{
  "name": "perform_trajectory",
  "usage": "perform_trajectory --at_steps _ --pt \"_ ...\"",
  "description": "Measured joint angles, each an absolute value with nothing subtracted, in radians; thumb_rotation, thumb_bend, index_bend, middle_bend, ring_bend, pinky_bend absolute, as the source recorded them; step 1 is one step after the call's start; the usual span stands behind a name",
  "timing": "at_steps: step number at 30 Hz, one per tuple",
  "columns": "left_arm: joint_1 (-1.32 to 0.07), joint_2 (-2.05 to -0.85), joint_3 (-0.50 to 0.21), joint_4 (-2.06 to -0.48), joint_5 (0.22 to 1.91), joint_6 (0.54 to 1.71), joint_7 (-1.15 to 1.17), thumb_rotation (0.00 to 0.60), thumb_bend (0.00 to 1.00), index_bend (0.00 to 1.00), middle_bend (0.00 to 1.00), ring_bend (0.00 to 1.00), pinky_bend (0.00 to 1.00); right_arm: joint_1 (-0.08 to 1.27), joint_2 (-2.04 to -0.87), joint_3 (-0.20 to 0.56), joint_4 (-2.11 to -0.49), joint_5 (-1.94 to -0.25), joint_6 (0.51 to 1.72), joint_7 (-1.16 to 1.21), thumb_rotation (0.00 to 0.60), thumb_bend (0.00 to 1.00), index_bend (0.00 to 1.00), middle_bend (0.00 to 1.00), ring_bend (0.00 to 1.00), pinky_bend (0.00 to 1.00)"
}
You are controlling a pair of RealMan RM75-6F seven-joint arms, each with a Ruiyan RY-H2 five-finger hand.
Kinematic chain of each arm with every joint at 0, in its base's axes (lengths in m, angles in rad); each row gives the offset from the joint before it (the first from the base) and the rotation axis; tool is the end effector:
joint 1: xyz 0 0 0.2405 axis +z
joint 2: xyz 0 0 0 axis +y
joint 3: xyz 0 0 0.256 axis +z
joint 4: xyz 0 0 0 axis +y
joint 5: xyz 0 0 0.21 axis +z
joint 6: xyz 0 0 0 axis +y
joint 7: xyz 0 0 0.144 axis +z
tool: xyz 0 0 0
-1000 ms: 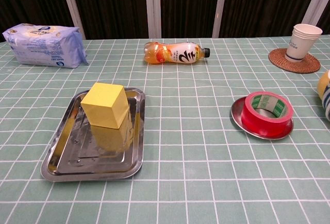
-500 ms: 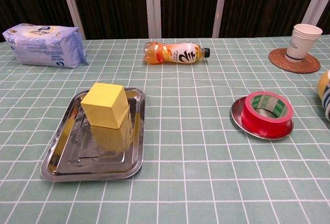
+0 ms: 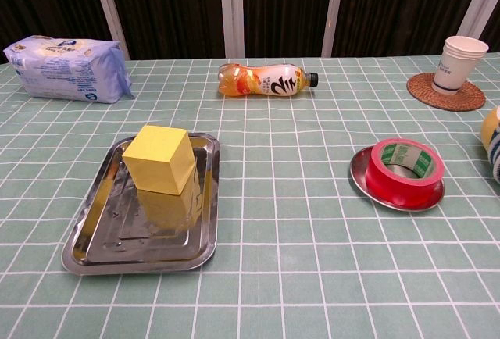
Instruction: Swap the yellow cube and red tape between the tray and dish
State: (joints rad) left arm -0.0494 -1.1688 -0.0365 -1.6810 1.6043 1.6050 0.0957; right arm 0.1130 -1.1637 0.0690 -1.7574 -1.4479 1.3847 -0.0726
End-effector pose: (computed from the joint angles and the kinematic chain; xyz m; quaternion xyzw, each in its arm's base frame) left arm -0.2800 0.1652 0.1478 -0.5898 -0.3519 -0.4362 0.5814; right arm -0.2802 -0.1892 0.1241 0.5871 -0.4487 0.3988 0.5431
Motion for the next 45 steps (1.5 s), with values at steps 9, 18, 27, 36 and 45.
perform_trajectory --at_steps 9,18,27,36,45 --pt "-0.06 -1.176 -0.045 -1.679 1.578 1.579 0.11 0.6 0.04 0.16 0.0 0.0 0.11 0.25 -1.208 0.115 -1.807 -1.339 1.191 -0.237 0.6 0.07 0.01 0.01 0.0 0.0" --pt "-0.055 -1.176 -0.053 -1.682 1.564 1.59 0.112 0.6 0.05 0.16 0.0 0.0 0.11 0.401 -1.27 0.189 -1.826 -1.114 1.036 -0.386 0.6 0.07 0.01 0.01 0.0 0.0" --pt "-0.054 -1.179 -0.06 -1.684 1.55 1.591 0.122 0.6 0.05 0.16 0.0 0.0 0.11 0.546 -1.336 0.22 -1.741 -0.882 0.917 -0.471 0.6 0.07 0.0 0.01 0.0 0.0" --pt "-0.055 -1.187 -0.065 -1.685 1.54 1.59 0.137 0.6 0.06 0.16 0.0 0.0 0.11 0.634 -1.371 0.205 -1.665 -0.778 0.87 -0.508 0.6 0.07 0.02 0.04 0.08 0.0" --pt "-0.054 -1.194 -0.069 -1.686 1.535 1.594 0.139 0.6 0.06 0.16 0.0 0.0 0.11 0.653 -1.412 0.185 -1.63 -0.784 0.895 -0.486 0.6 0.07 0.27 0.25 0.29 0.02"
